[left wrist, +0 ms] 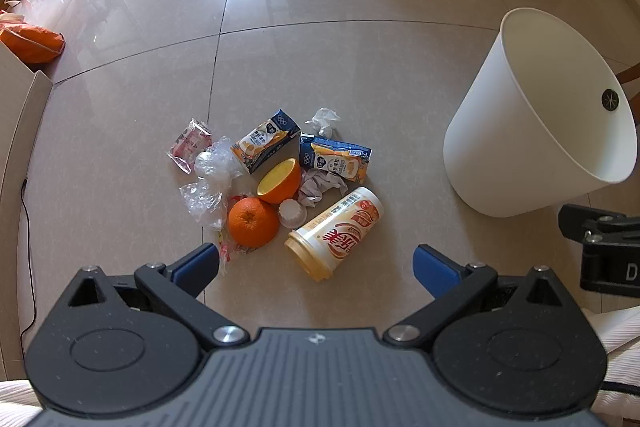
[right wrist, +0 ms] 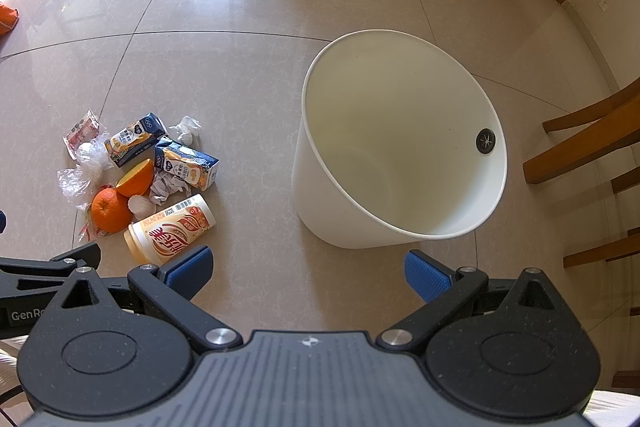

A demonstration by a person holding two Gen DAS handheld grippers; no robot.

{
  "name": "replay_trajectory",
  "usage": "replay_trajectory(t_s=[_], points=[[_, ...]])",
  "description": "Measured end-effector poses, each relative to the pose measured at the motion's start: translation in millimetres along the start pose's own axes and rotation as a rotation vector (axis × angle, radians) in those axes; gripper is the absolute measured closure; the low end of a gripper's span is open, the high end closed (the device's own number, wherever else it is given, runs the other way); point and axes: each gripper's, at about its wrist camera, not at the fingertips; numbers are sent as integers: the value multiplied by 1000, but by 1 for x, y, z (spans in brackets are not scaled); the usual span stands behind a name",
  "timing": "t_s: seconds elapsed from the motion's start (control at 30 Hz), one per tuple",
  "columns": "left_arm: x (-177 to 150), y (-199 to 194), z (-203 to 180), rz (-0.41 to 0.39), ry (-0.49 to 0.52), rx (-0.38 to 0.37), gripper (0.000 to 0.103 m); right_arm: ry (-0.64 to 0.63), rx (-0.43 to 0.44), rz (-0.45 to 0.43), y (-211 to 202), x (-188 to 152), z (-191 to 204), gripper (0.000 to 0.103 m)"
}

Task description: Collect trash

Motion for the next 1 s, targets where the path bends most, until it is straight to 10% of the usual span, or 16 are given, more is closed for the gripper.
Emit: replay_trajectory(t_s=[1.0], points=[[1,3,-3,0,1,1,1,1,2,-1,0,2,1,0]])
Point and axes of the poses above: each gripper's, at about its wrist camera, not at the fingertips, and y roughly the way its jaws point, z to its left, x to its top, and after that the axes turned 6 degrees about -x, right-handed
